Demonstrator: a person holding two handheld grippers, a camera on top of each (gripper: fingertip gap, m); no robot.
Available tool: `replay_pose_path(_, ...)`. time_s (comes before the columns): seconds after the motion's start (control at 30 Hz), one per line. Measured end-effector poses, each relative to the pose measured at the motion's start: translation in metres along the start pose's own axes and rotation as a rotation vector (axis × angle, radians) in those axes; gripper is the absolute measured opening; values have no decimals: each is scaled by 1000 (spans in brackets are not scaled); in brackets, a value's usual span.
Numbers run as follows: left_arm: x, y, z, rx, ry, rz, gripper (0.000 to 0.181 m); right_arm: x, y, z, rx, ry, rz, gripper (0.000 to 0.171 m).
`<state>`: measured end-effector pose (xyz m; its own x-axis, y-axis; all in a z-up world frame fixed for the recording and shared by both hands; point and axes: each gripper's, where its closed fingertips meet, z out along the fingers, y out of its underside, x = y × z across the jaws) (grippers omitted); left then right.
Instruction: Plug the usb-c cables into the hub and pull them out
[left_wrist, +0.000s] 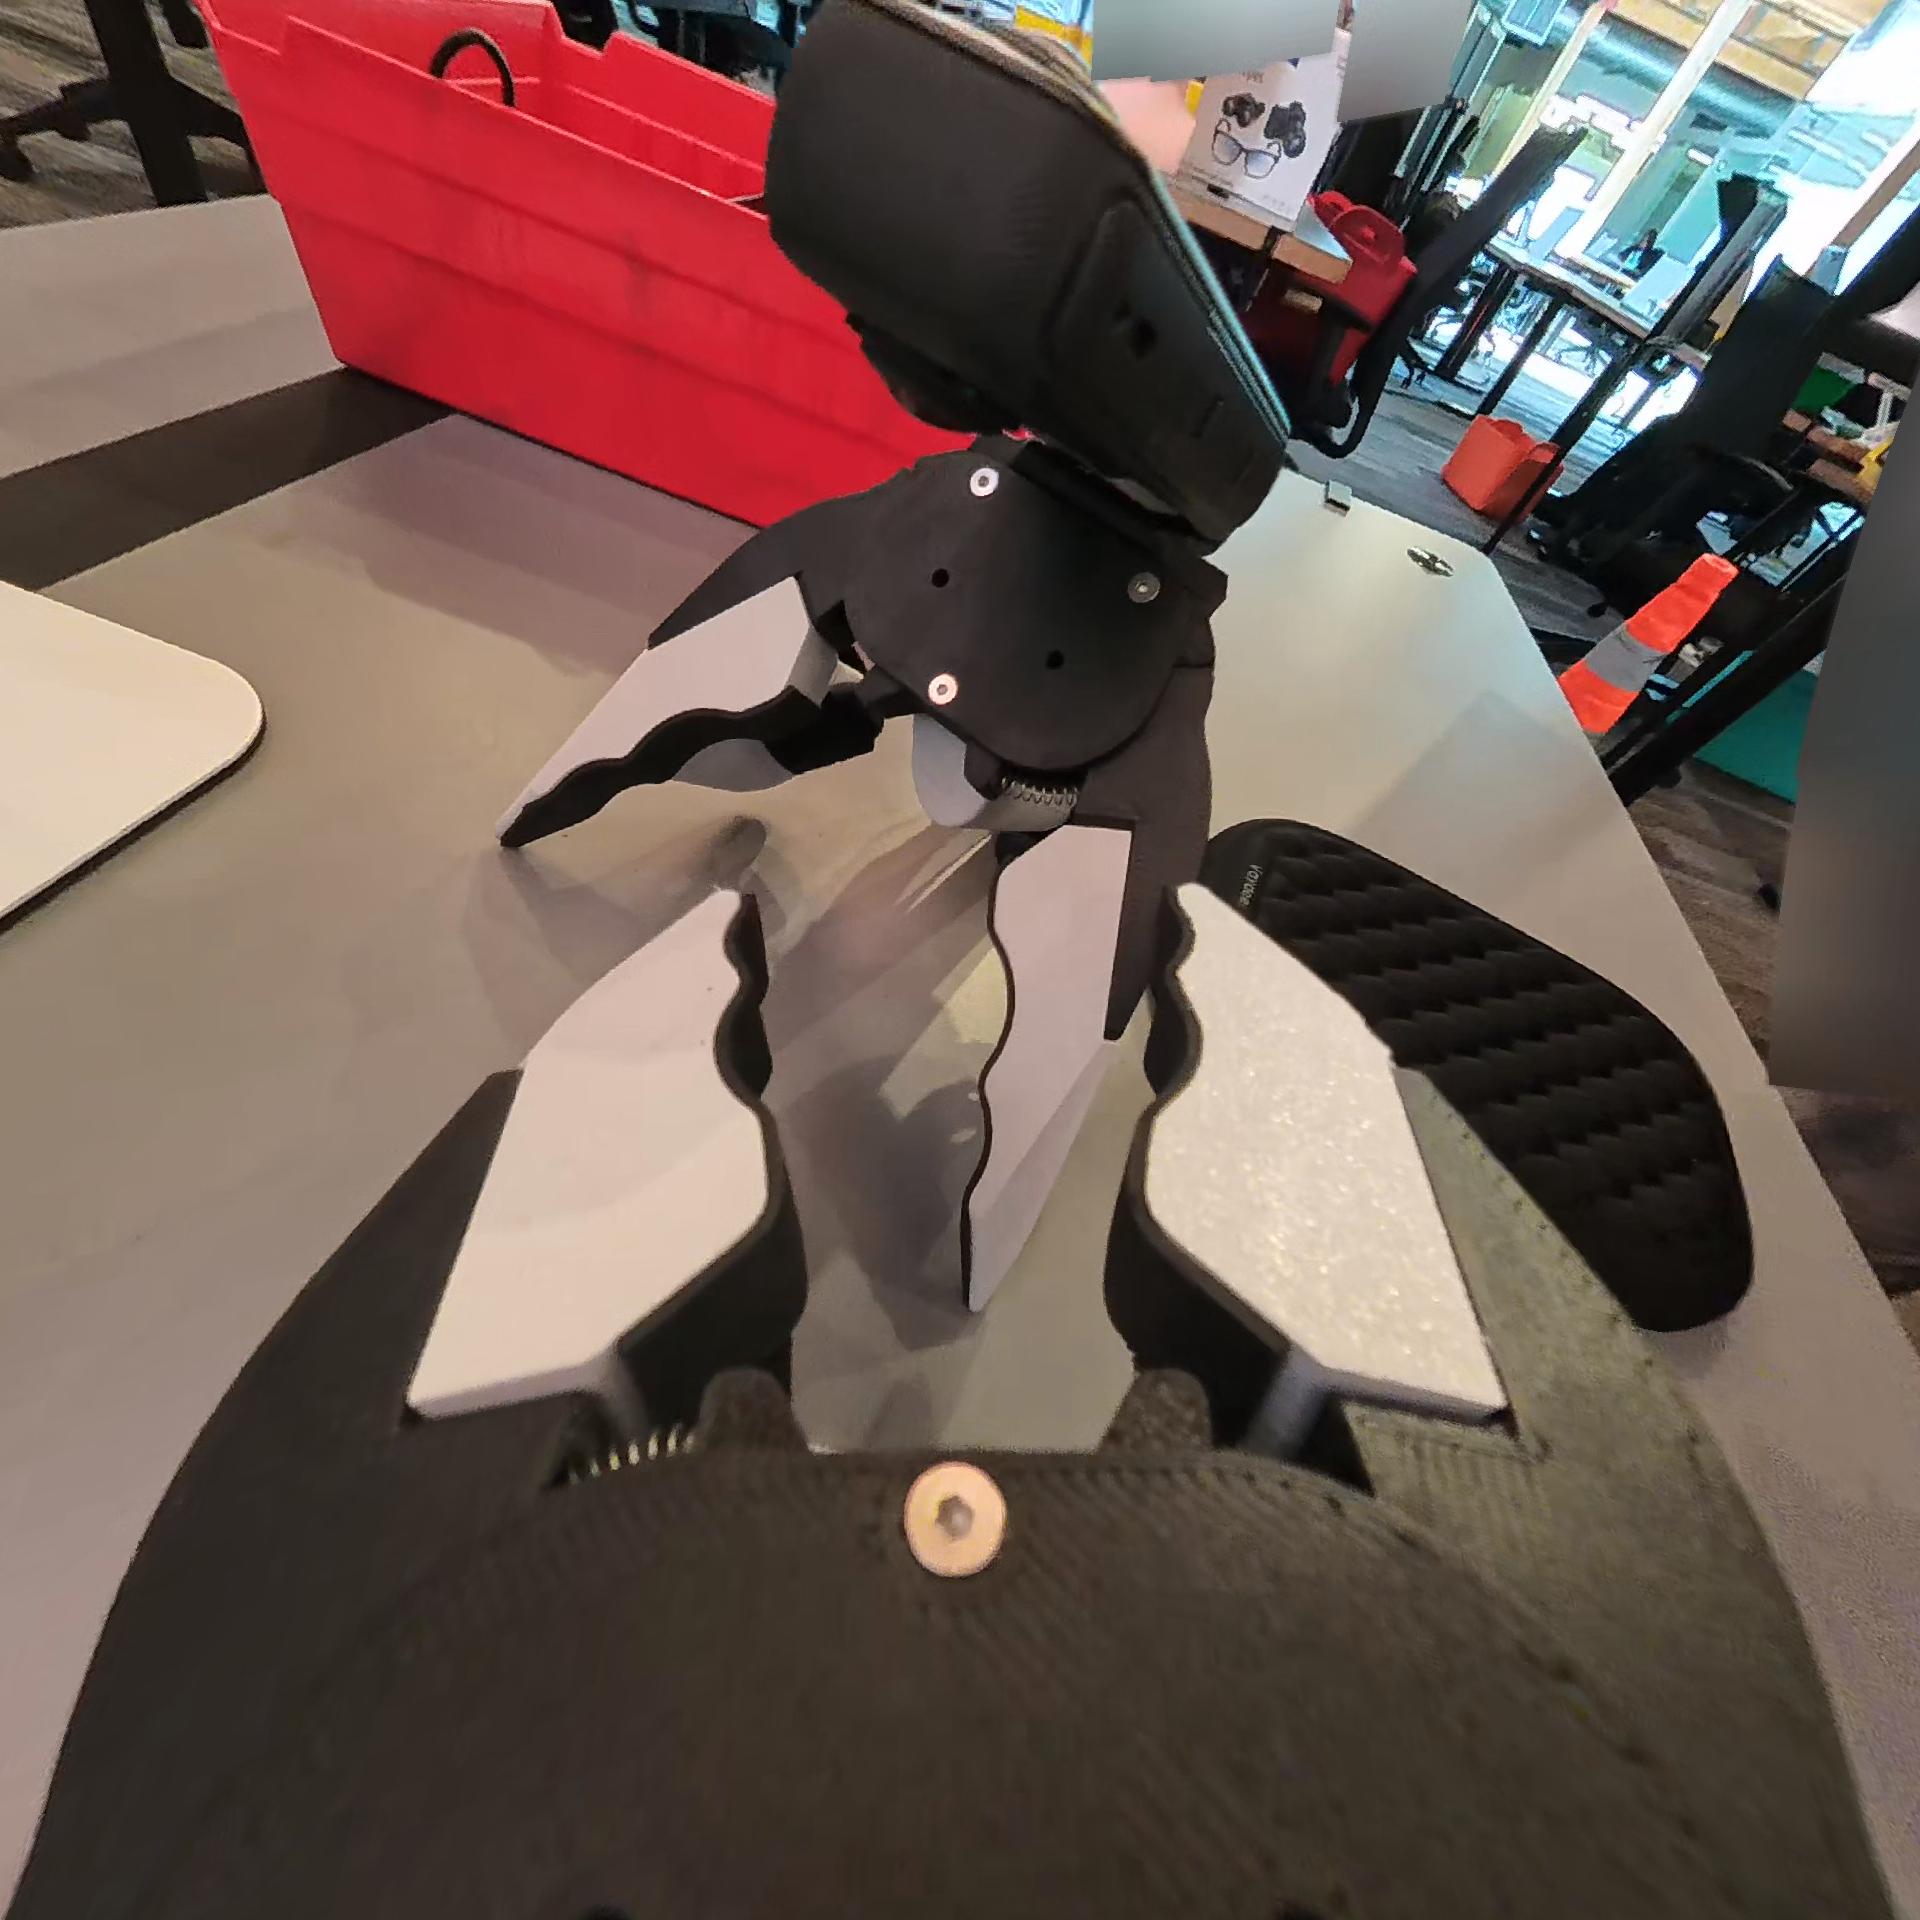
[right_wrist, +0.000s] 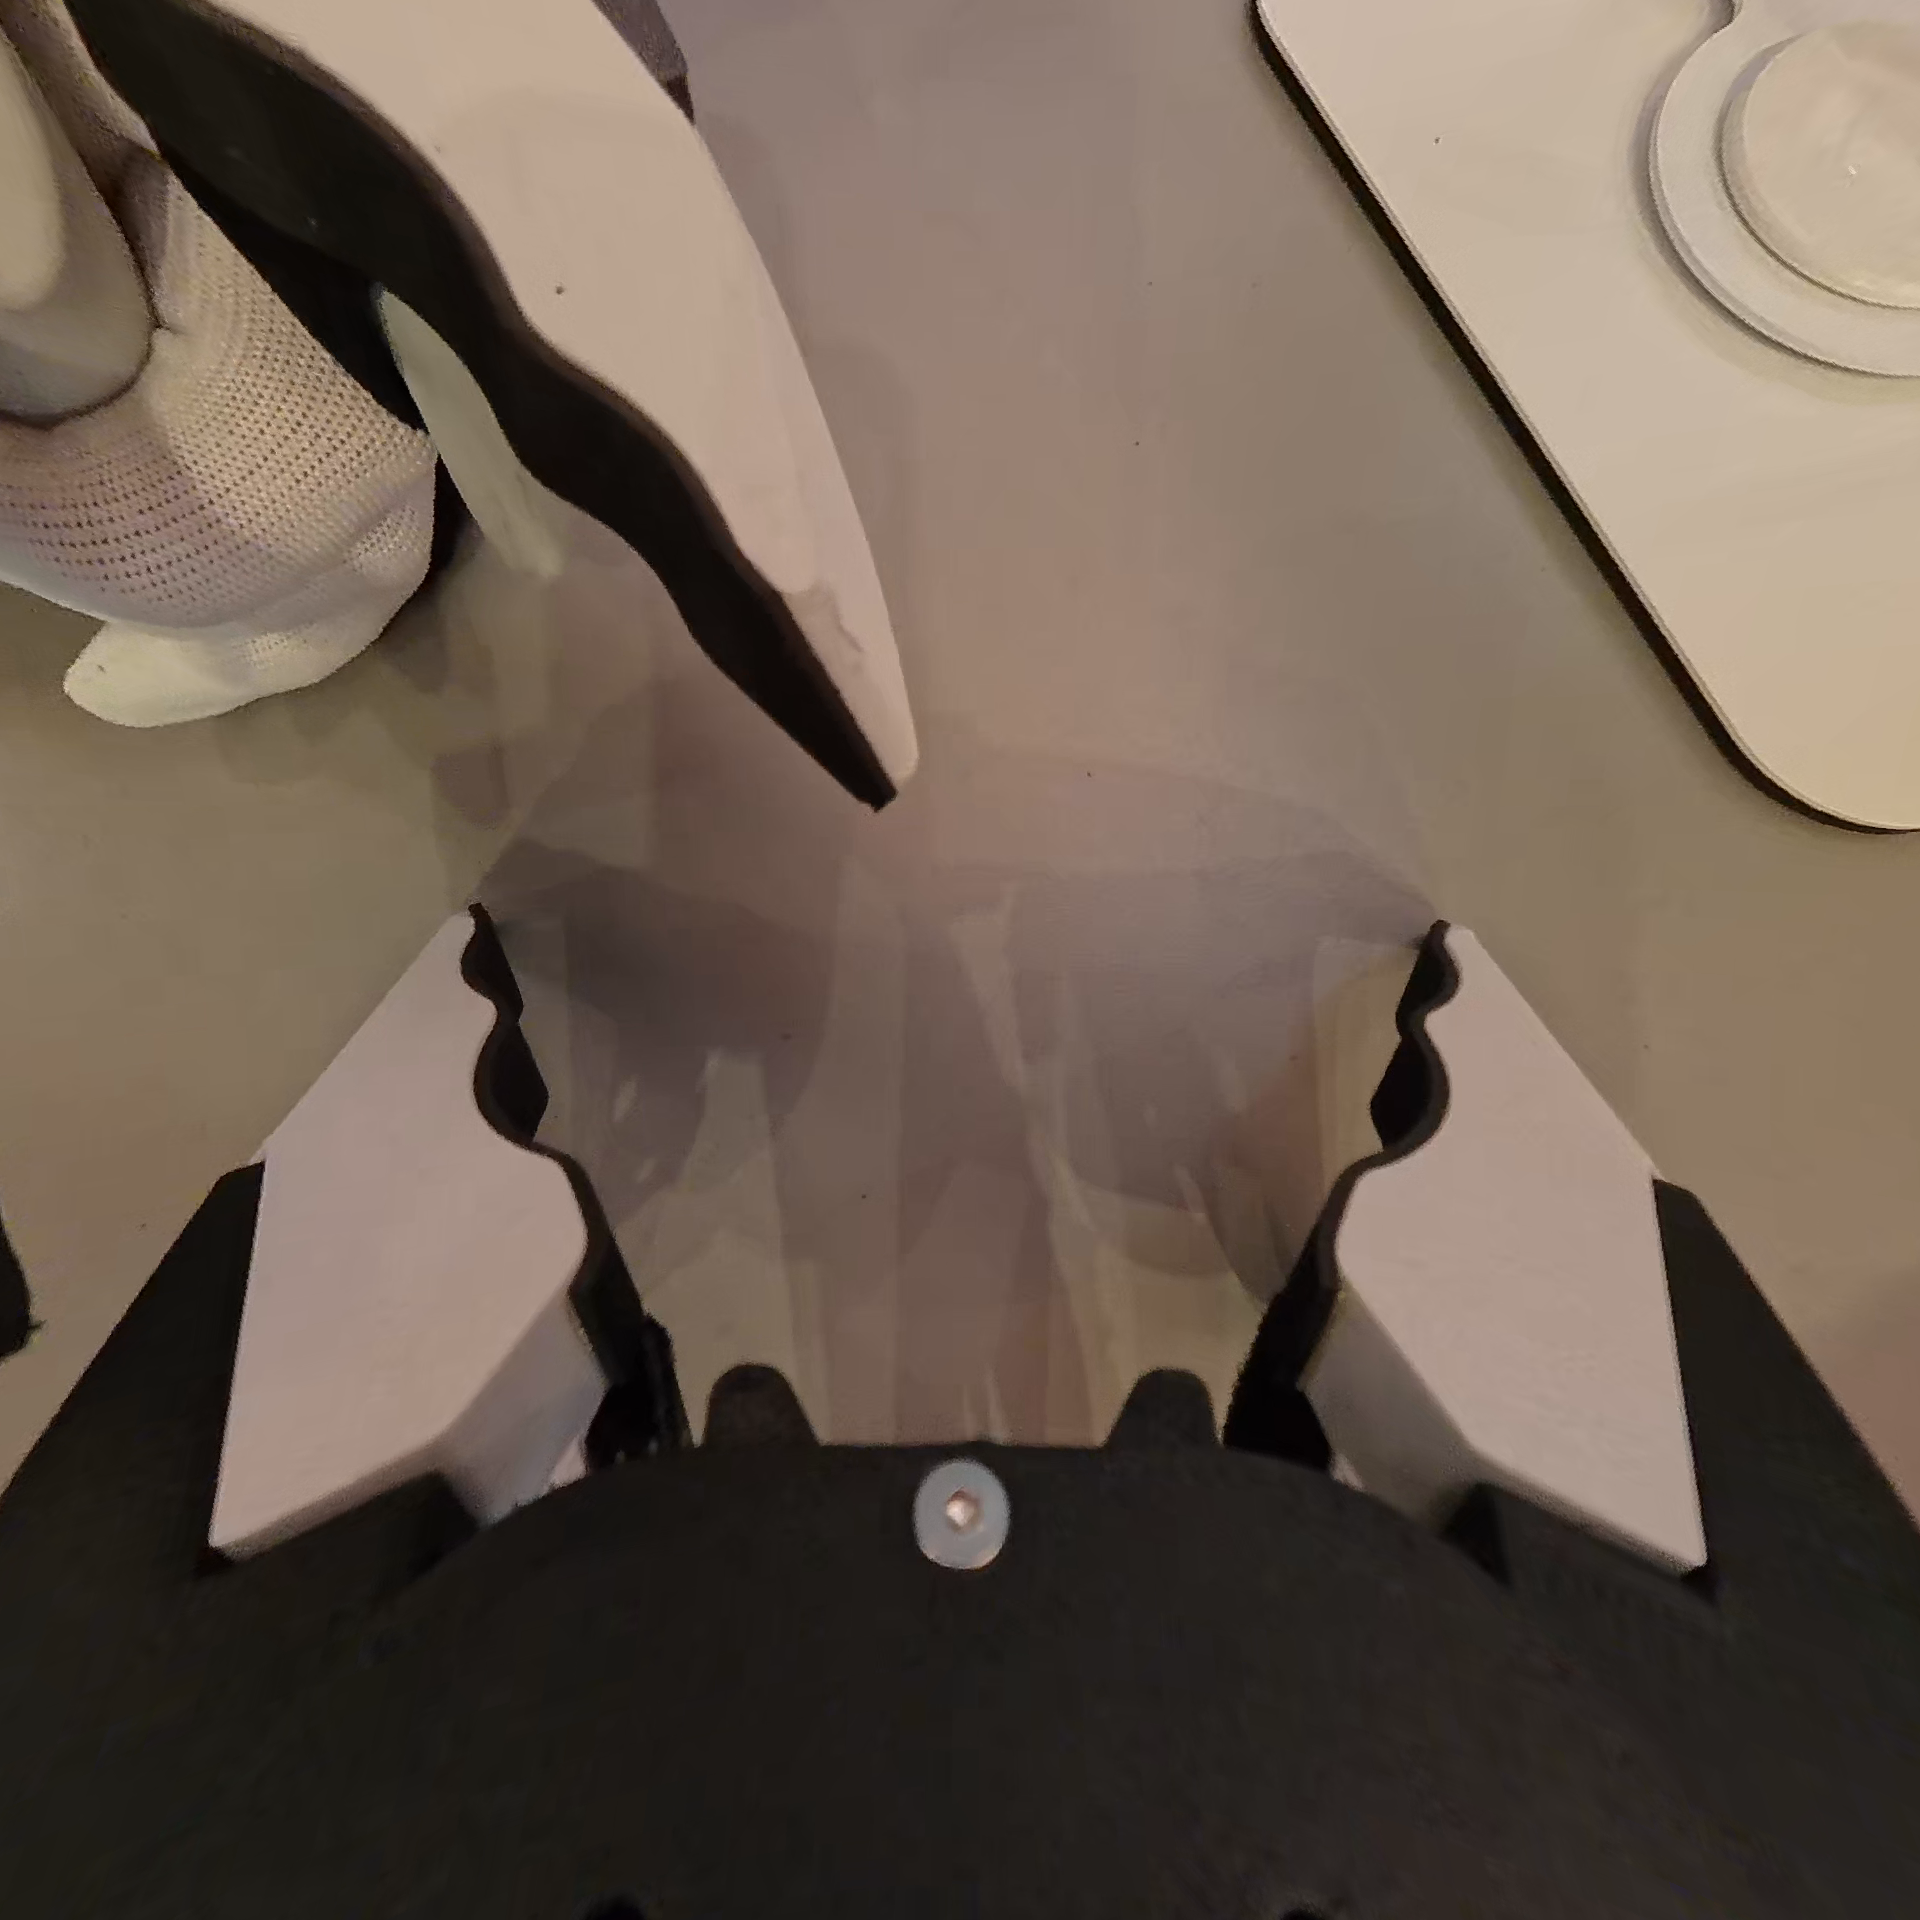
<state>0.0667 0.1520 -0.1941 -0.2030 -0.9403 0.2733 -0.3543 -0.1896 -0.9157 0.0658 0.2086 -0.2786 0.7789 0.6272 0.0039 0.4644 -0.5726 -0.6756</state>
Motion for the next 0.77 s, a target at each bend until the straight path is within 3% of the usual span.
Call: replay_pose_path(0.77,-9,0,0,3,-40,-49,63,0,0,0,0,0,0,159)
